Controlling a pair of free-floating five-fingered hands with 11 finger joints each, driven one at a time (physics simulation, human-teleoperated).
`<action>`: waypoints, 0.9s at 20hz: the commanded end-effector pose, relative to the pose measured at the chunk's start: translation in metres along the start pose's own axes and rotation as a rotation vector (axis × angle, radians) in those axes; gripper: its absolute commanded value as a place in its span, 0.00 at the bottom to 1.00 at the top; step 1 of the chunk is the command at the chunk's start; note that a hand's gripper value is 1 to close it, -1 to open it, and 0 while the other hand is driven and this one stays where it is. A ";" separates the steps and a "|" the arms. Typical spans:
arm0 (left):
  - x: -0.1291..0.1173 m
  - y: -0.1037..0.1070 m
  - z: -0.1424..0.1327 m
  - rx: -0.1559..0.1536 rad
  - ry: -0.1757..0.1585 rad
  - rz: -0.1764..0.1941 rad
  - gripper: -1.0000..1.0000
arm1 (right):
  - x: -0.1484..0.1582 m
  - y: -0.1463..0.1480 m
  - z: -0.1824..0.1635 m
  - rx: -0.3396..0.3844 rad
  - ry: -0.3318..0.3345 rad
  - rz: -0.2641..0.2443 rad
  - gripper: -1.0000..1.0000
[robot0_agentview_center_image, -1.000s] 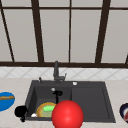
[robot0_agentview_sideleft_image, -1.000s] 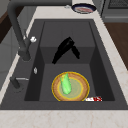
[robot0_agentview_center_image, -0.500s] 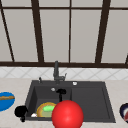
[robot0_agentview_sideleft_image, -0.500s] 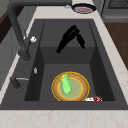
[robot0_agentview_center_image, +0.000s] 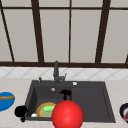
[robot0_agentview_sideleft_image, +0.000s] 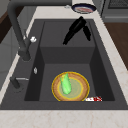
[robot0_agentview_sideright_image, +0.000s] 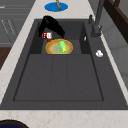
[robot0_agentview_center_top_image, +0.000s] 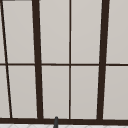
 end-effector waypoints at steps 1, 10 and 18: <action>0.000 0.000 0.000 0.000 0.000 0.000 0.50 | -0.013 0.005 0.023 0.001 -0.030 0.025 0.00; 0.000 0.000 0.000 0.000 0.000 0.000 0.50 | -0.052 -0.005 0.071 0.007 0.022 0.057 0.00; 0.000 0.000 0.000 0.000 0.000 0.000 0.50 | -0.094 -0.017 0.111 -0.009 0.038 0.076 0.00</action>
